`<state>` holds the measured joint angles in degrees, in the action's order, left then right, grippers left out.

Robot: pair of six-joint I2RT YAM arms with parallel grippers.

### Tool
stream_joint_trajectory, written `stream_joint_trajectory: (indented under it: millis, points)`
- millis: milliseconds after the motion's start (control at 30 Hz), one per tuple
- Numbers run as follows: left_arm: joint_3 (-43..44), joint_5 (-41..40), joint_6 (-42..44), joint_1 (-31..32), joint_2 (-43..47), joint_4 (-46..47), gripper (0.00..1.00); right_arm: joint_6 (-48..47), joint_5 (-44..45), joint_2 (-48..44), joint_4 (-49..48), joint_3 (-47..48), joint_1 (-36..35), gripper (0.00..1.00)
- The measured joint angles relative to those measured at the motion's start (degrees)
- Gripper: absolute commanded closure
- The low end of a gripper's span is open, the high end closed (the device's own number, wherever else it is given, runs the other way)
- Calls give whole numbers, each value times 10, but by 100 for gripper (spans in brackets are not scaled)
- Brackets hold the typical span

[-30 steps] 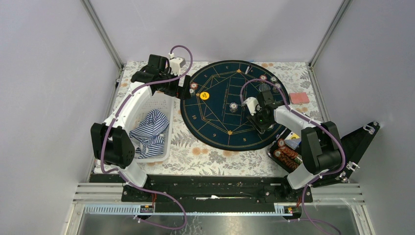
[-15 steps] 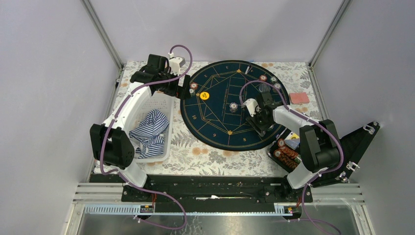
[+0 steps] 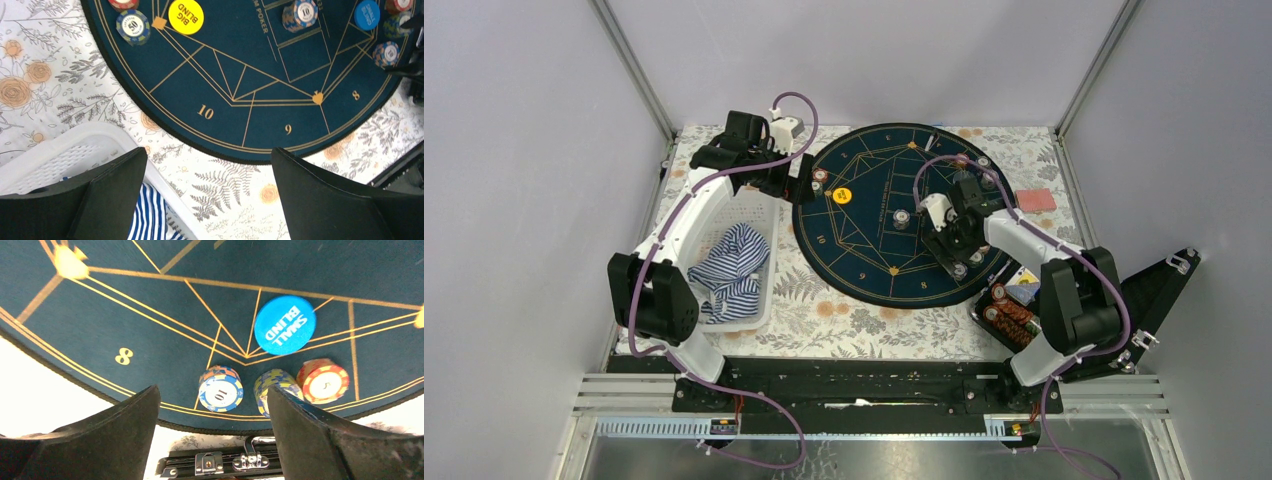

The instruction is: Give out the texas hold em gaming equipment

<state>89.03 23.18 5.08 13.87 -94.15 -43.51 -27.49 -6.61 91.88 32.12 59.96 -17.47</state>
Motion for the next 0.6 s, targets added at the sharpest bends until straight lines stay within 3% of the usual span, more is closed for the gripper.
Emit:
stream_joint_trajectory:
  millis: [67,267,600]
  points:
    - [12,7,10,1,-4,-14,1,13,-23,-16,14,27,0,1]
    - [85,15,40,32,-42,-35,1,65,-103,-78,18,78,29,0]
    - [235,-36,80,180,-209,-52,1,188,-215,-130,-36,81,195,0]
